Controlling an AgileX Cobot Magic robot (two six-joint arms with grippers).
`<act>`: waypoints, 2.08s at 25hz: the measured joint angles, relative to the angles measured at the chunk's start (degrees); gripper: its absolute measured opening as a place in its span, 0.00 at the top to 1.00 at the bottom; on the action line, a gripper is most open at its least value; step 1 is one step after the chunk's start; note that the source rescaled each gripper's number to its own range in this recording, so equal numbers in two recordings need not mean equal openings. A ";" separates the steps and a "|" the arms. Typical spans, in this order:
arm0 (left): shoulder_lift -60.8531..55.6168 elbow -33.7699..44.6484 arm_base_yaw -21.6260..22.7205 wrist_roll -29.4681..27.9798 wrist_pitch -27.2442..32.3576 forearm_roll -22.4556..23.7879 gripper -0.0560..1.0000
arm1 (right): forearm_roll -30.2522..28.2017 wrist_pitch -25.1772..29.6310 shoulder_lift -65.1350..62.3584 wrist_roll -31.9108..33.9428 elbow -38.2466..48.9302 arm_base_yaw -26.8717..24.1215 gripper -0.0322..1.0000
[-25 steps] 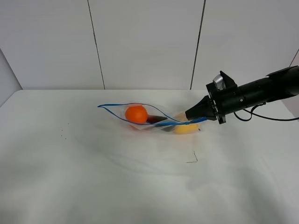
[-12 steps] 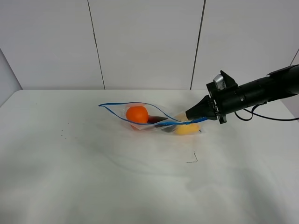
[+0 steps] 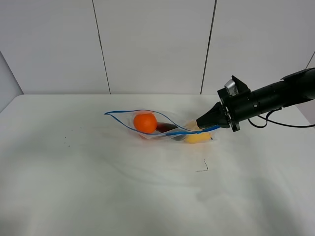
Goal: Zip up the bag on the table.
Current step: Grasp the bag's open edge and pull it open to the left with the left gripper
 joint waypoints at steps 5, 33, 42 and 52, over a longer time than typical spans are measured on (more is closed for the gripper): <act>11.40 -9.96 -2.34 0.93 -4.88 2.40 0.09 | -0.04 0.00 0.00 0.20 0.00 0.00 0.97; 59.82 -14.46 -71.54 -56.64 -1.74 94.17 0.10 | 0.26 0.00 0.00 0.84 0.00 0.00 0.97; 73.77 -14.60 -75.21 -71.98 -6.52 109.11 0.10 | 0.52 0.00 0.00 0.97 0.00 0.00 0.97; 85.85 -25.25 -75.03 -77.30 -8.79 110.54 0.10 | 0.58 0.00 0.00 1.71 0.00 0.00 0.97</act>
